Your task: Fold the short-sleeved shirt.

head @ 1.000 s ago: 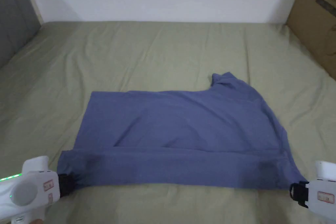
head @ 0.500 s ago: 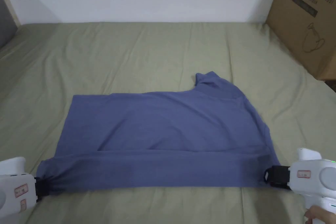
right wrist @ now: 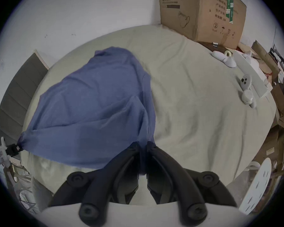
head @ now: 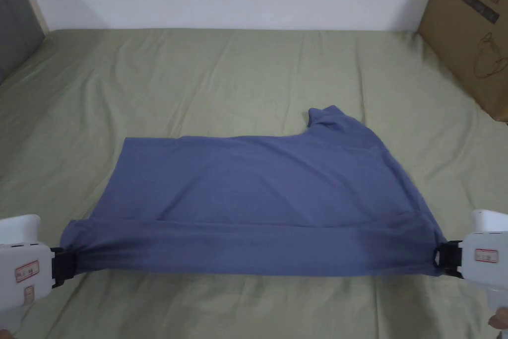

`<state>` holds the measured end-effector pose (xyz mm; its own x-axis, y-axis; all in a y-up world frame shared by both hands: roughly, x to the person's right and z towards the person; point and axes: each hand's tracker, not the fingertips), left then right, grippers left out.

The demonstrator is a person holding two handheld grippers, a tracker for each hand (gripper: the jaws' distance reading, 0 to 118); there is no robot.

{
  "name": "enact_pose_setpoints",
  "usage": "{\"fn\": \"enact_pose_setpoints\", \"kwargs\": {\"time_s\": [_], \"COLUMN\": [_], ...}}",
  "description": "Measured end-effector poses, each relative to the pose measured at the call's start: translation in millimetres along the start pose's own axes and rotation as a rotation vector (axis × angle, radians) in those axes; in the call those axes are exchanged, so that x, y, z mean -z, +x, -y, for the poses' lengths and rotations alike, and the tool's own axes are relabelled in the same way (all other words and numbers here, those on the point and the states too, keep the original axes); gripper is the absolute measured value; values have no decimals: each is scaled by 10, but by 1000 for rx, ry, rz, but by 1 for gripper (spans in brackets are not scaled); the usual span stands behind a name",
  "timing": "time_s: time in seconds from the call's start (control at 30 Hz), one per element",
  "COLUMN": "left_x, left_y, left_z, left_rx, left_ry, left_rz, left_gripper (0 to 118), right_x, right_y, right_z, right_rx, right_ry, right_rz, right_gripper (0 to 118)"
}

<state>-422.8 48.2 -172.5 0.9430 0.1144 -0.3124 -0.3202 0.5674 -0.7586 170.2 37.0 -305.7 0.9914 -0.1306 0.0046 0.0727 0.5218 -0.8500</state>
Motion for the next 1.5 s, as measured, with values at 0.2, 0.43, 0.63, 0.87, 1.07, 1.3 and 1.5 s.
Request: {"fn": "enact_pose_setpoints", "kwargs": {"time_s": [0.2, 0.43, 0.63, 0.87, 1.07, 1.3, 1.5], "left_x": [-157, 165, -47, -272, 253, 492, 574], "left_y": [-38, -122, -110, 49, 384, 424, 538], "left_z": [407, 839, 569, 52, -68, -338, -544], "left_rx": [93, 127, 120, 7, 48, 45, 61], "left_ry": [-49, -135, -99, 66, -24, -14, -14], "left_rz": [-69, -102, -110, 20, 21, 15, 3], "left_gripper": [3, 5, 94, 75, 0, 0, 0], "right_x": [-241, 50, -232, -195, 252, 536, 916], "right_y": [144, 282, 153, -209, -413, -327, -351], "right_z": [431, 811, 492, -25, -7, -576, -1613], "right_rx": [-25, 94, 15, -102, -145, -104, -132], "right_ry": [-44, -122, -56, 28, 5, 13, 79], "right_rz": [6, 9, 2, -63, -49, -76, -82], "right_gripper": [7, 22, 87, 49, 0, 0, 86]}}
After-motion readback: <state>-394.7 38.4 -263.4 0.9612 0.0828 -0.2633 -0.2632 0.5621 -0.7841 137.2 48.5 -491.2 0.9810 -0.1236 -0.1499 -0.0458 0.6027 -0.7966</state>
